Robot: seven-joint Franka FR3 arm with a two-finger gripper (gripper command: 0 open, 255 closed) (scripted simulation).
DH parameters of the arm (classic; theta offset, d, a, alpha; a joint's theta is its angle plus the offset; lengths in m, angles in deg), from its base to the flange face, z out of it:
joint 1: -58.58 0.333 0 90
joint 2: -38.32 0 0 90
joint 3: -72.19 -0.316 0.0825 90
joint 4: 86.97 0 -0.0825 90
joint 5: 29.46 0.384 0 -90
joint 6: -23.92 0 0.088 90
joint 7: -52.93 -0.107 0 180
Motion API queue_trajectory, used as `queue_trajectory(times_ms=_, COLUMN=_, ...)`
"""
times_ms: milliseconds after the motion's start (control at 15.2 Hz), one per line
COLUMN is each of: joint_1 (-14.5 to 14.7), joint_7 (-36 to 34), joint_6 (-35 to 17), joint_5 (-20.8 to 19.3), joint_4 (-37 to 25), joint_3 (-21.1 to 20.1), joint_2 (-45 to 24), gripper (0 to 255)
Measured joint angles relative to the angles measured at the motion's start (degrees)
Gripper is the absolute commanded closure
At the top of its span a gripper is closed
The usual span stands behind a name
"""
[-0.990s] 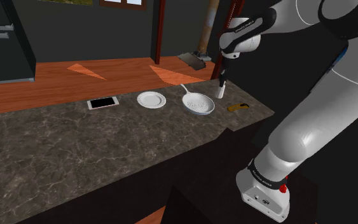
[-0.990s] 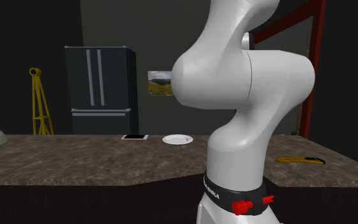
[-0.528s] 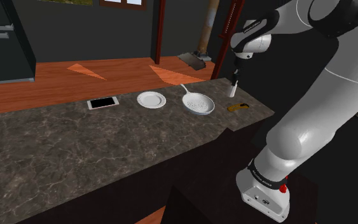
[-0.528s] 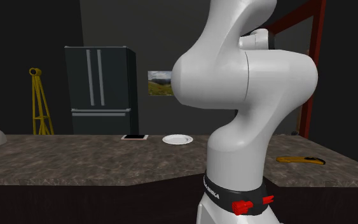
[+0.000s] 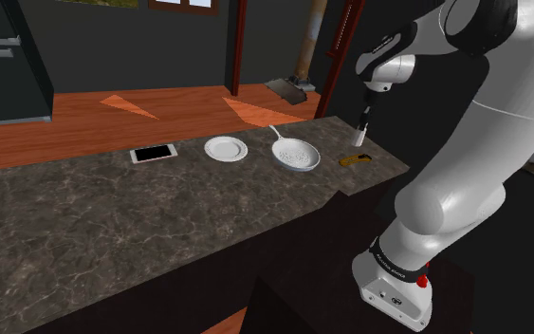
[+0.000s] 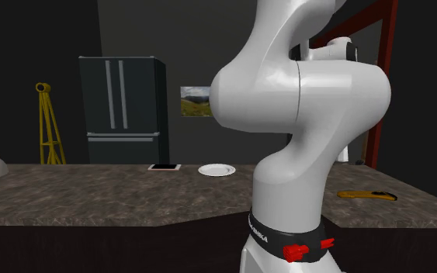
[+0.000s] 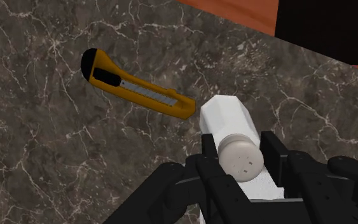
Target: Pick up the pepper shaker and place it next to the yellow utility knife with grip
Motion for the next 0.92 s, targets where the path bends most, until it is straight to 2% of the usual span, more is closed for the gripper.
queue_trajectory(times_ms=924, joint_1=-1.45, joint_7=2.33, joint_6=-9.75, joint_5=4.08, joint_4=3.04, joint_3=-1.18, joint_2=-7.37, gripper=255)
